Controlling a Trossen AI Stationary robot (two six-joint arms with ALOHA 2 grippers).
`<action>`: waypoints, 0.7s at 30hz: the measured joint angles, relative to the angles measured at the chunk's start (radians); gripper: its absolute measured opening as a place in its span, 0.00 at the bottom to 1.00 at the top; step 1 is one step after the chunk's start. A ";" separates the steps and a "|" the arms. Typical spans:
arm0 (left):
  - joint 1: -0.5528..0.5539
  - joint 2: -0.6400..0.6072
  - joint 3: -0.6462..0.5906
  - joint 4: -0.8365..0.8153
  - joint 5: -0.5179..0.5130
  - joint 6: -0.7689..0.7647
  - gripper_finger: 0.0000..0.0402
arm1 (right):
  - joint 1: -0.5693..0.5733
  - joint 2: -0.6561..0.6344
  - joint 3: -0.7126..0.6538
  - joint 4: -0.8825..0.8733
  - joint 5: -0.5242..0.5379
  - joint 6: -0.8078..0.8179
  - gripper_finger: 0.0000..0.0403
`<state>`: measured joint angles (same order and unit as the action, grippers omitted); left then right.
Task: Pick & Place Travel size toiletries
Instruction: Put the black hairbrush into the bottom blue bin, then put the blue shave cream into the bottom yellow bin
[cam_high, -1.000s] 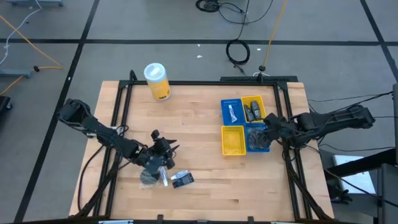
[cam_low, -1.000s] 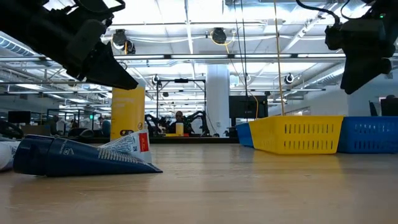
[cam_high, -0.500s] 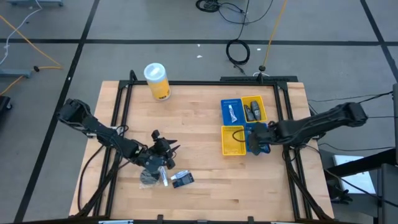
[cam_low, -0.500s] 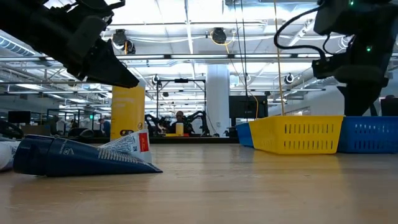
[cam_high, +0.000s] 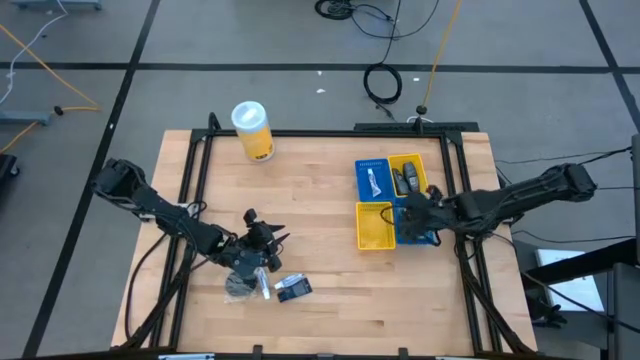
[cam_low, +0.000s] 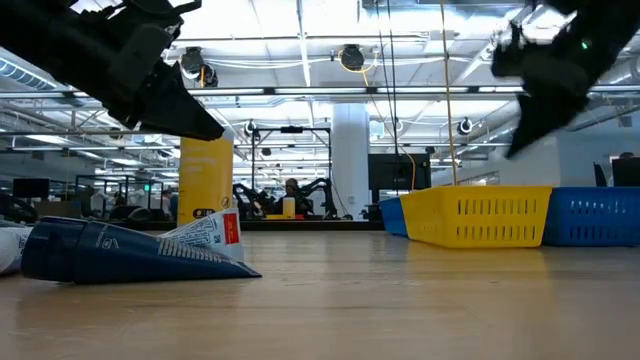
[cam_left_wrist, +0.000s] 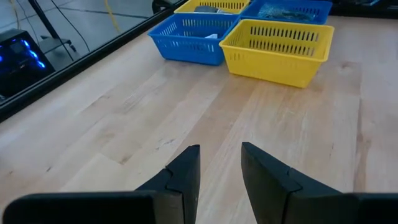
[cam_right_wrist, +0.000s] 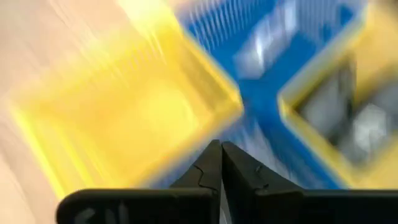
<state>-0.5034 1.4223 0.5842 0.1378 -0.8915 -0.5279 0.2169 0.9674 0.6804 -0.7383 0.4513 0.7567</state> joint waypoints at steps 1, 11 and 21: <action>0.000 0.000 0.000 0.004 -0.002 0.001 0.29 | 0.013 -0.018 -0.009 0.071 0.048 -0.038 0.01; -0.047 0.023 0.000 0.278 -0.088 0.223 0.29 | 0.146 0.099 -0.339 1.357 -0.071 -0.713 0.01; 0.039 0.111 0.001 0.597 0.103 0.279 0.29 | 0.232 0.445 -0.381 1.782 -0.115 -0.984 0.01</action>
<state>-0.4645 1.5333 0.5854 0.7345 -0.7888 -0.2485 0.4490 1.4128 0.2996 1.0437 0.3361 -0.2272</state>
